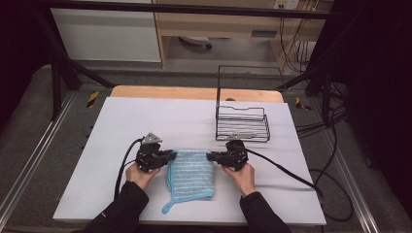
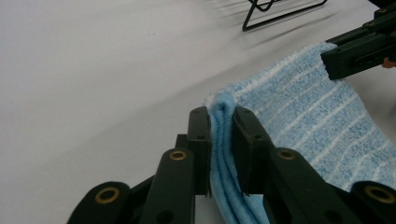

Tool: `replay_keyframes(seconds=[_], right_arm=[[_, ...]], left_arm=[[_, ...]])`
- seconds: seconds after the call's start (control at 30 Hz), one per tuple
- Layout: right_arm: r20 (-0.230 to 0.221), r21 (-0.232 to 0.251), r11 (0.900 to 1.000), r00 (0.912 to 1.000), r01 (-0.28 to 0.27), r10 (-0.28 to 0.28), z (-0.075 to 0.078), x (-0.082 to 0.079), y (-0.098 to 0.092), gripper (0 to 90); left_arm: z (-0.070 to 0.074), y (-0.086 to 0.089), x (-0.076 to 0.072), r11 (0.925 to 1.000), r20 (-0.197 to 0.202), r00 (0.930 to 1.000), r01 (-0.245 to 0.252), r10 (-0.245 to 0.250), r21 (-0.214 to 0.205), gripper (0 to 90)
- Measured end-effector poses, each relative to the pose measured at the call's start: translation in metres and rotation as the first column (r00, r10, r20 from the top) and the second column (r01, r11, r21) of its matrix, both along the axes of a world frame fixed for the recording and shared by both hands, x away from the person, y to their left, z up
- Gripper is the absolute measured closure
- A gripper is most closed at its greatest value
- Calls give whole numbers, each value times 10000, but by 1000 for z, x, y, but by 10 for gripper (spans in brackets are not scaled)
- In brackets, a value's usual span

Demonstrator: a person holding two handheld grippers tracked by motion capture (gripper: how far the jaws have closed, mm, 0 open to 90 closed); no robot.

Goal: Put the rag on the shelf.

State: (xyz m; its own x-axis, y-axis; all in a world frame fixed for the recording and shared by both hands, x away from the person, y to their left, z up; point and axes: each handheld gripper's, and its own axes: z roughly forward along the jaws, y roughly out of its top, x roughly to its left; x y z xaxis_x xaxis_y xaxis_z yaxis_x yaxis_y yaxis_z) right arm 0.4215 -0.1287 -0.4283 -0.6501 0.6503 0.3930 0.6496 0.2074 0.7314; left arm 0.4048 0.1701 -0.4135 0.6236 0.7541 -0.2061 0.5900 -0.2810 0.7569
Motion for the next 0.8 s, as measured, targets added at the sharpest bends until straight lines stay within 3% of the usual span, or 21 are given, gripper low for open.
replay_keyframes(seconds=[0.23, 0.4, 0.57, 0.8], right_arm=[[219, 103, 9999, 9998, 30, -32, 5, -4, -2, 818], [318, 163, 9999, 9995, -5, -1, 8, -5, -3, 822], [494, 185, 9998, 9988, -42, 33, 12, -7, -5, 830], [897, 254, 9996, 9960, -74, 51, 22, -11, -7, 836]], left_arm=[[5, 3, -6, 9991, 590, 9982, 151, -127, -404, 773], [10, 0, -7, 9995, 574, 9983, 147, -131, -285, 778], [17, -1, -10, 9986, 430, 9990, 140, -118, -512, 782], [25, 1, -17, 9962, 968, 9953, 85, 0, -872, 783]])
